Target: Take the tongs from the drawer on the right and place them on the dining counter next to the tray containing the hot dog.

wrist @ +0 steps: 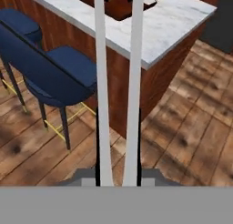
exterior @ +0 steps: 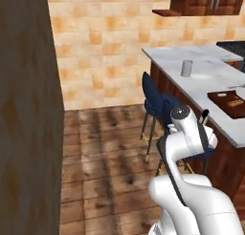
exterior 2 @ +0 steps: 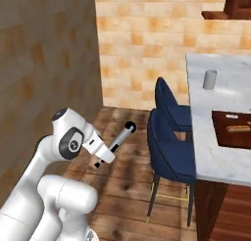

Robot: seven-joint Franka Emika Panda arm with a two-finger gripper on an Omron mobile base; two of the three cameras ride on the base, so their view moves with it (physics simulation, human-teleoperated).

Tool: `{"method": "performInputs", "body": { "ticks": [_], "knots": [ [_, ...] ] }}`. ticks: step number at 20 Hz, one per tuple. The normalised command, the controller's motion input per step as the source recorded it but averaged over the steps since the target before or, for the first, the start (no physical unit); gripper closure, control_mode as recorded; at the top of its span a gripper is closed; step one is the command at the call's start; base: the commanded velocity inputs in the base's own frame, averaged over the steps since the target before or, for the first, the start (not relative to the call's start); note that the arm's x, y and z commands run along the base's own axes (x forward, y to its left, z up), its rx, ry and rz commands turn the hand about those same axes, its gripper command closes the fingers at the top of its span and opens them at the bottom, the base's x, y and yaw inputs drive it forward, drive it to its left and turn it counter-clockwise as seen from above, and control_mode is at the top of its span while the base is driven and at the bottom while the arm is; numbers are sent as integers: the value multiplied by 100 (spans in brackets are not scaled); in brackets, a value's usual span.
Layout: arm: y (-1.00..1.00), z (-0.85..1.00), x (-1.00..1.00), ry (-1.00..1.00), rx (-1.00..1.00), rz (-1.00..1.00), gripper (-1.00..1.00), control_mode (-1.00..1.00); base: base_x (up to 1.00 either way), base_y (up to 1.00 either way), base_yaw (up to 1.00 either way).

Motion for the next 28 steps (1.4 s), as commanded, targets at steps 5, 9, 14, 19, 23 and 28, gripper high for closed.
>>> {"method": "performInputs", "body": {
  "ticks": [5,9,14,19,23,28],
  "knots": [
    [0,0,0,0,0,0,100,100,86,80,-70],
    [0,0,0,0,0,0,100,100,58,47,-76],
    [0,0,0,0,0,0,100,100,35,9,-81],
    [0,0,0,0,0,0,100,100,5,9,-71],
    [0,0,0,0,0,0,100,100,57,43,-67],
    [0,0,0,0,0,0,100,100,44,42,-57]
  ]
}}
